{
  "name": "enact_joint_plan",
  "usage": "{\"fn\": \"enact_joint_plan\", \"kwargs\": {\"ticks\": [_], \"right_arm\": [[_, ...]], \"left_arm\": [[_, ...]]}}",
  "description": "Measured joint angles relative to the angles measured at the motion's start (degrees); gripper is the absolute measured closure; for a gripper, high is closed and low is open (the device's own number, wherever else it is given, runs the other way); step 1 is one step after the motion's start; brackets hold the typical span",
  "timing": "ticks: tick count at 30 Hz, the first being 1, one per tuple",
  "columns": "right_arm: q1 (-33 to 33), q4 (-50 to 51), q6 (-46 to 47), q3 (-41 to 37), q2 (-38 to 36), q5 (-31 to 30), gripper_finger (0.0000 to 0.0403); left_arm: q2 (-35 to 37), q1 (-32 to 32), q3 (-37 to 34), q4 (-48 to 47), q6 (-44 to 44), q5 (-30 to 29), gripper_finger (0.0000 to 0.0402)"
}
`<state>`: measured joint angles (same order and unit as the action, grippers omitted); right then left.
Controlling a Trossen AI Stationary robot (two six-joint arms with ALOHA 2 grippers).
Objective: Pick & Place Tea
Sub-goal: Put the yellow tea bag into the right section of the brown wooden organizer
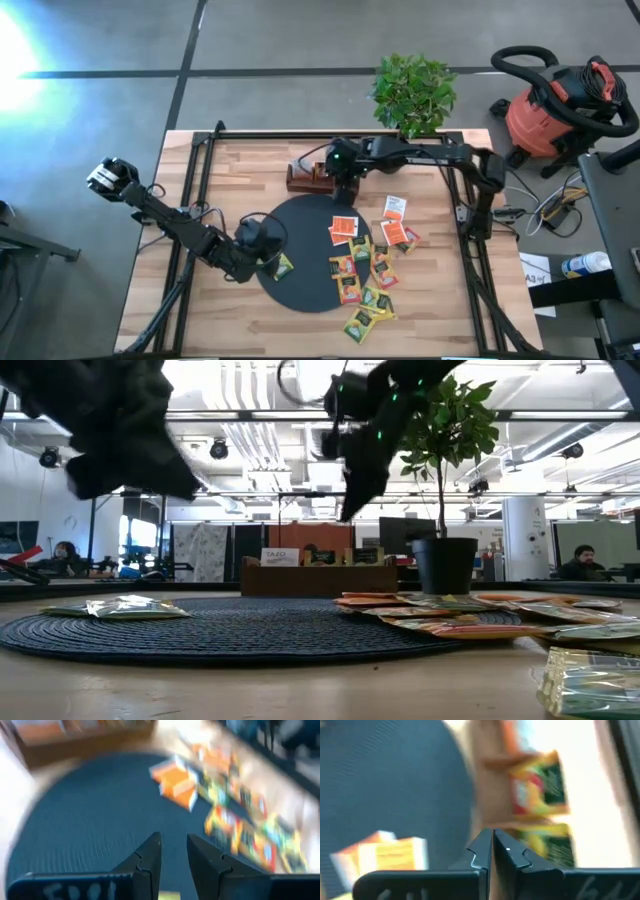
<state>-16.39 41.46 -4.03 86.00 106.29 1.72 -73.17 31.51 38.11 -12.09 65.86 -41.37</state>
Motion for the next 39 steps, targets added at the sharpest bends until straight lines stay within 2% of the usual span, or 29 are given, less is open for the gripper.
{"fn": "enact_joint_plan", "kwargs": {"ticks": [4,8,11,15,20,27,33,39], "right_arm": [[1.66,-0.10,3.22,0.00,-1.94,6.40,0.0385],[4.93,-0.09,3.78,-0.12,-2.07,7.36,0.0385],[7.83,-1.15,4.20,-0.13,-1.27,7.56,0.0382],[11.30,-4.21,6.07,-0.18,0.81,8.26,0.0356],[13.70,-11.61,11.09,-0.19,4.32,10.54,0.0310],[14.68,-21.16,21.34,-0.18,9.14,14.54,0.0264],[15.70,-27.46,25.43,-0.20,13.51,18.10,0.0250],[16.29,-28.84,26.40,1.61,17.27,19.81,0.0255]], "left_arm": [[0.00,0.24,0.00,-4.68,4.47,12.12,0.0312],[-0.05,1.48,-0.02,-5.28,9.36,20.58,0.0312],[-0.97,3.02,0.00,-4.91,11.24,24.44,0.0312],[-4.01,4.58,-0.11,-2.47,13.57,24.85,0.0312],[-10.66,4.60,-0.87,5.41,16.80,22.83,0.0312],[-16.29,4.98,-0.59,6.12,22.98,19.73,0.0312],[-17.09,5.25,-0.72,6.02,22.56,15.35,0.0312],[-17.42,5.25,-0.87,5.61,19.33,11.62,0.0312]]}}
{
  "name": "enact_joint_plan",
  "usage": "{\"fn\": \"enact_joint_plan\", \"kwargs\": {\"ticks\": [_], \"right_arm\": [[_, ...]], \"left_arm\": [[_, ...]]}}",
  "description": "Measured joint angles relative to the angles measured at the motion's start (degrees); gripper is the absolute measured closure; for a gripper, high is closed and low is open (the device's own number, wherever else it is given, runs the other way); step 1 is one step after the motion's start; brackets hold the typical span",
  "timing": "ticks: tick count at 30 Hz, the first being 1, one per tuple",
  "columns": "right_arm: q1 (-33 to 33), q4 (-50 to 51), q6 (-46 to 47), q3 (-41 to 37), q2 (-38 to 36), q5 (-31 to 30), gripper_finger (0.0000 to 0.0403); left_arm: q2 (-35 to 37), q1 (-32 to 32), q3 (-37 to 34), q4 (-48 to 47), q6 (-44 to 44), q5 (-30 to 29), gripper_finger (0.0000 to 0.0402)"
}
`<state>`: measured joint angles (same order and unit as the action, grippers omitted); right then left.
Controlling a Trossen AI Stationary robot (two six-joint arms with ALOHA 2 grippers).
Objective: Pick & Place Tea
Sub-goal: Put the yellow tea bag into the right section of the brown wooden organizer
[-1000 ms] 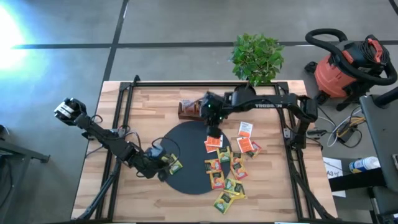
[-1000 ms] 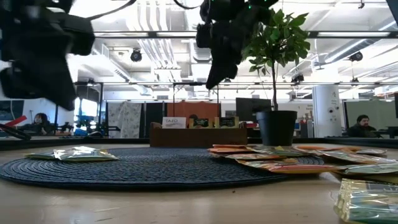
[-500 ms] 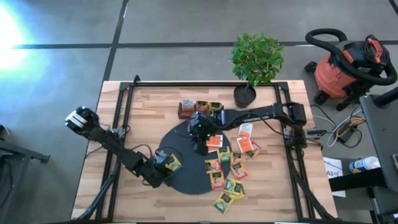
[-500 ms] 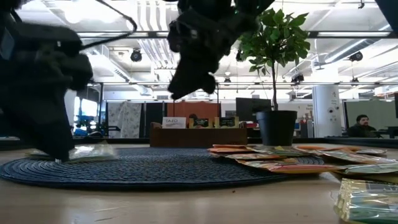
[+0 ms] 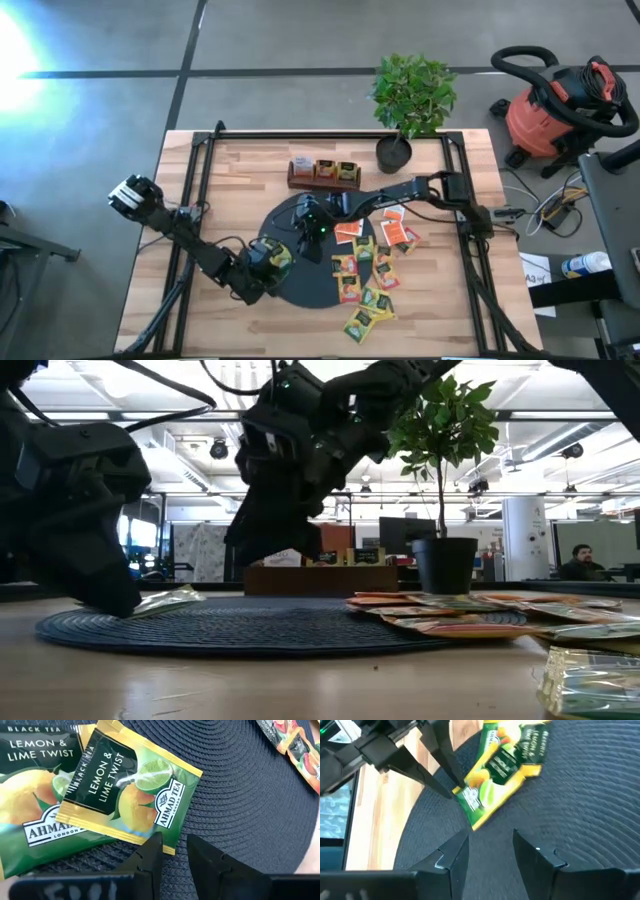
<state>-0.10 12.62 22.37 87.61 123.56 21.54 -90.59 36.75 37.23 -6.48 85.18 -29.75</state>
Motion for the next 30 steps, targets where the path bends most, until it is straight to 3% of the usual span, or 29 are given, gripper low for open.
{"fn": "enact_joint_plan", "kwargs": {"ticks": [13,20,30], "right_arm": [[0.07,-0.18,5.53,7.52,8.79,0.21,0.0258],[-0.11,-1.05,7.87,10.83,11.59,4.24,0.0260],[-0.06,1.25,7.64,12.68,12.42,8.08,0.0303]], "left_arm": [[-2.37,0.09,-0.02,5.15,-1.02,-1.21,0.0312],[-2.81,0.18,-0.02,5.83,-1.13,-2.06,0.0312],[-2.86,0.16,0.00,5.57,-1.49,-3.22,0.0312]]}}
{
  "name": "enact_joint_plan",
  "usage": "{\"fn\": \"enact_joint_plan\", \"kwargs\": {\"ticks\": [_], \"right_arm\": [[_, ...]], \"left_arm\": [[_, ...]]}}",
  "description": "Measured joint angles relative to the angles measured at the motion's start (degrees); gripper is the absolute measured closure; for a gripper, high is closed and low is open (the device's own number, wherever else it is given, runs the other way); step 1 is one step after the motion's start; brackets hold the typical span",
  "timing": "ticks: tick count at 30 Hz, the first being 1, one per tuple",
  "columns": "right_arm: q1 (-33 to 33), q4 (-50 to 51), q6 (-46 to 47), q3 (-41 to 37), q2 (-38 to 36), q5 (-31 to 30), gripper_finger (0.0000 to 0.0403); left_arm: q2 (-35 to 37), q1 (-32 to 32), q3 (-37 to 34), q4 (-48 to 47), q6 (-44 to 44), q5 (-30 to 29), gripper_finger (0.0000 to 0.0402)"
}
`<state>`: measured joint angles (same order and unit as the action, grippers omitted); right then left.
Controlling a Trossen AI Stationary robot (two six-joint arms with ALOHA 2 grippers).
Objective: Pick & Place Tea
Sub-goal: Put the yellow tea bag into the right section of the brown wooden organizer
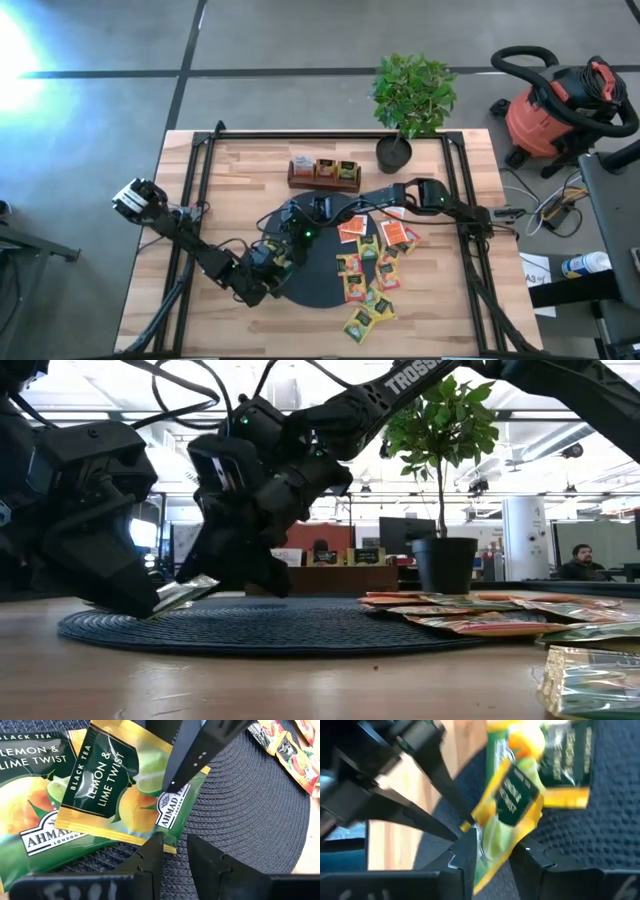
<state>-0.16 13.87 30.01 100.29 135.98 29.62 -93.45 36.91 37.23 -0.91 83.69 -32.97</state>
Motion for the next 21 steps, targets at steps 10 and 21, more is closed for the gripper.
{"fn": "enact_joint_plan", "kwargs": {"ticks": [10,21], "right_arm": [[0.00,2.33,-3.20,0.02,-0.42,0.01,0.0388],[-1.64,8.13,-8.66,0.02,-7.60,-7.50,0.0394]], "left_arm": [[1.05,-0.03,0.13,-0.40,-0.03,-0.07,0.0312],[8.51,1.38,4.42,-9.26,-2.74,-6.38,0.0312]]}}
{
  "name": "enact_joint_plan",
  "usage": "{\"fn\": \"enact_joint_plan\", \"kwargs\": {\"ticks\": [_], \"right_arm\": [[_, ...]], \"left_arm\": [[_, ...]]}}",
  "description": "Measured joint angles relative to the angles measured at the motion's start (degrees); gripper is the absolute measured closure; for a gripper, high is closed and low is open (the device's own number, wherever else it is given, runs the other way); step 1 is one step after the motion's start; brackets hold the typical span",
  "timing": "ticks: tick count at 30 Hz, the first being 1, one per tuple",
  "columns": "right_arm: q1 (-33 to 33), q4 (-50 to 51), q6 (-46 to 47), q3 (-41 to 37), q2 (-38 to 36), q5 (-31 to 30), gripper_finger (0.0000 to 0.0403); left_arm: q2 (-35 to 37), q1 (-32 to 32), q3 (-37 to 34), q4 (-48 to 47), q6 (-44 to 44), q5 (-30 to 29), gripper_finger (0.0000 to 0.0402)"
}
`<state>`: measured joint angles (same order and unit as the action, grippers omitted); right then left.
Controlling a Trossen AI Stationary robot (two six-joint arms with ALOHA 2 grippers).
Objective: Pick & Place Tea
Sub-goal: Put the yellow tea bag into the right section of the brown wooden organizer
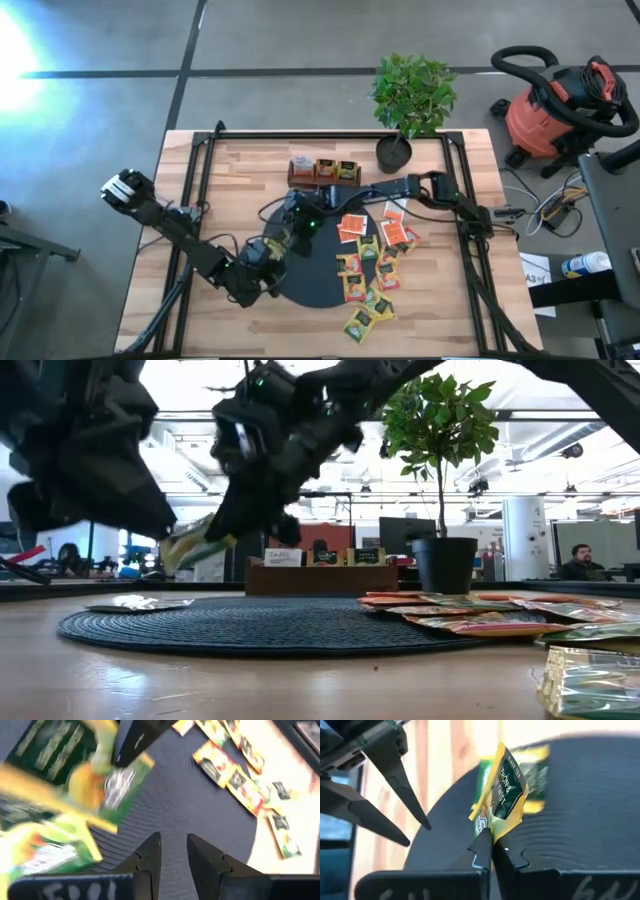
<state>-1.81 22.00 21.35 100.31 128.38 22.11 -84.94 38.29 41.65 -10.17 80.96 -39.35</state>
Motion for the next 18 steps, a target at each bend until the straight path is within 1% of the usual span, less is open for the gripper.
{"fn": "enact_joint_plan", "kwargs": {"ticks": [4,6,10,12,15,18], "right_arm": [[-1.90,3.21,-1.32,-0.04,-4.38,-5.63,0.0394],[-3.03,4.46,-1.29,-0.17,-6.76,-7.53,0.0394],[-5.12,6.76,-1.38,-0.48,-11.51,-13.27,0.0394],[-6.34,8.01,-1.45,-1.09,-13.97,-15.80,0.0394],[-8.53,10.43,-0.46,-4.08,-17.77,-18.54,0.0394],[-10.87,11.25,1.85,-9.76,-21.68,-19.56,0.0394]], "left_arm": [[4.03,0.45,-0.07,-6.21,3.04,-5.67,0.0312],[6.10,0.43,-0.75,-7.56,4.01,-7.08,0.0312],[9.51,0.27,-0.92,-10.00,4.01,-10.47,0.0312],[11.29,0.01,-0.97,-11.41,3.58,-11.05,0.0312],[14.03,-0.96,-1.72,-13.94,2.97,-11.34,0.0312],[17.09,-2.15,-3.21,-15.85,1.86,-11.57,0.0312]]}}
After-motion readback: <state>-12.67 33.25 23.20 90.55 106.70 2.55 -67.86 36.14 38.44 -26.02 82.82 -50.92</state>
